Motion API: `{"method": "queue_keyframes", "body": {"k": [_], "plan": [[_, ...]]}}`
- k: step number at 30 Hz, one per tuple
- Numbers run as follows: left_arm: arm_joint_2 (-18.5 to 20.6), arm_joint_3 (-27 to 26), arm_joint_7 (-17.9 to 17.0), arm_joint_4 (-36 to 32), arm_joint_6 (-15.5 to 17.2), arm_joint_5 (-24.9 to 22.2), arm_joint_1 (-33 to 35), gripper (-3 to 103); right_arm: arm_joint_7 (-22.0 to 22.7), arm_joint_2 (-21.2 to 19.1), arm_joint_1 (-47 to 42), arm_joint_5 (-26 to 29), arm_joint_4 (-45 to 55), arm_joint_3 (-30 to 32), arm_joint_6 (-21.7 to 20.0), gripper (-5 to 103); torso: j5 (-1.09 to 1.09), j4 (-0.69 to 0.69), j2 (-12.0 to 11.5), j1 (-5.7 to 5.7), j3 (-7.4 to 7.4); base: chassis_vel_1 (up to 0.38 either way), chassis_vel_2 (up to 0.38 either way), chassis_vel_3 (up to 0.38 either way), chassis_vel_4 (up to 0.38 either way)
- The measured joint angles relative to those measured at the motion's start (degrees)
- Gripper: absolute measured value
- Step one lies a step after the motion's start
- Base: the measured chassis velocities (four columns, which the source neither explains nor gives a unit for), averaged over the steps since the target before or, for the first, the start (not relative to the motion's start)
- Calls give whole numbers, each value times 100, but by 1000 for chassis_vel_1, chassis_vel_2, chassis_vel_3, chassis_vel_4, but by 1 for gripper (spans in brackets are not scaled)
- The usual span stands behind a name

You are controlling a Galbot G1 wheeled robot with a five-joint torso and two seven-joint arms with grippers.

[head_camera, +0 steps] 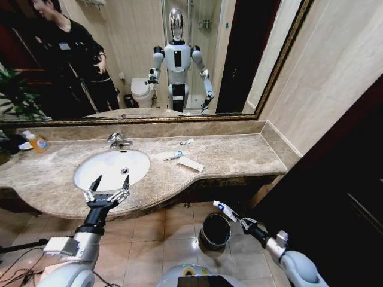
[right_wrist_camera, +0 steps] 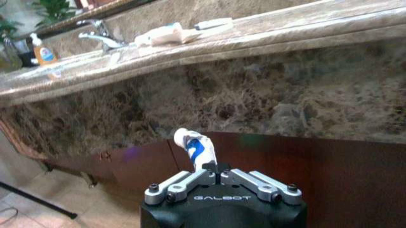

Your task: Pick up the trash from the sink and place it in the trash bin.

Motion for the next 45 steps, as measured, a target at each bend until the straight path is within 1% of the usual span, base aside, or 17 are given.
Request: {"method": "queue_keyframes", "body": {"k": [4, 5, 7, 8, 10, 12, 14, 16, 17, 19, 21, 22, 27, 31, 33, 40, 45], "plan": [[0, 0, 0, 0, 0, 0, 0, 100, 1, 197, 202, -353, -201, -49, -13, 0, 0, 1, 0, 0, 0, 0, 0, 0, 0], [0, 0, 0, 0, 0, 0, 0, 100, 1, 197, 202, -353, -201, -49, -13, 0, 0, 1, 0, 0, 0, 0, 0, 0, 0], [0, 0, 0, 0, 0, 0, 0, 100, 20, 348, 238, -580, -357, -39, -8, 0, 2, 0, 0, 0, 0, 0, 0, 0, 0], [0, 0, 0, 0, 0, 0, 0, 100, 20, 348, 238, -580, -357, -39, -8, 0, 2, 0, 0, 0, 0, 0, 0, 0, 0], [0, 0, 0, 0, 0, 0, 0, 100, 50, 475, 299, -841, -563, -6, 41, 0, 1, -1, 0, 0, 0, 0, 0, 0, 0], [0, 0, 0, 0, 0, 0, 0, 100, 63, 497, 332, -888, -633, -2, 50, 0, 1, 0, 0, 0, 0, 0, 0, 0, 0], [0, 0, 0, 0, 0, 0, 0, 100, 115, 573, 490, -1014, -940, 2, 97, 0, 0, 0, 0, 0, 0, 0, 0, 0, 0], [0, 0, 0, 0, 0, 0, 0, 100, 255, 676, 700, -1318, -1429, 6, 205, 0, 0, 0, 0, 0, 0, 0, 0, 0, 0], [0, 0, 0, 0, 0, 0, 0, 100, 255, 676, 700, -1318, -1429, 6, 205, 0, 0, 0, 0, 0, 0, 0, 0, 0, 0], [0, 0, 0, 0, 0, 0, 0, 100, 395, 747, 825, -1541, -1740, -4, 316, 0, 1, 0, 0, 0, 0, 0, 0, 0, 0], [0, 0, 0, 0, 0, 0, 0, 100, 793, 864, 1018, -1718, -2188, -87, 508, 0, 1, 0, 0, 0, 0, 0, 0, 0, 0], [0, 0, 0, 0, 0, 0, 0, 100, 793, 864, 1018, -1718, -2188, -87, 508, 0, 1, 0, 0, 0, 0, 0, 0, 0, 0], [0, 0, 0, 0, 0, 0, 0, 100, 1219, 981, 1354, -1786, -2954, -246, 780, 0, 0, 0, 0, 0, 0, 0, 0, 0, 0], [0, 0, 0, 0, 0, 0, 0, 100, 1290, 1007, 1451, -1782, -3191, -302, 844, 0, 0, -1, 0, 0, 0, 0, 0, 0, 0], [0, 0, 0, 0, 0, 0, 0, 100, 1350, 1105, 1655, -1787, -3516, -310, 896, 0, 3, 0, 0, 0, 0, 0, 0, 0, 0], [0, 0, 0, 0, 0, 0, 0, 100, 1553, 1157, 2045, -1769, -4062, -320, 923, 0, 0, 0, 0, 0, 0, 0, 0, 0, 0], [0, 0, 0, 0, 0, 0, 0, 100, 1545, 1155, 2201, -1766, -4275, -345, 929, 0, 0, 0, 0, 0, 0, 0, 0, 0, 0]]}}
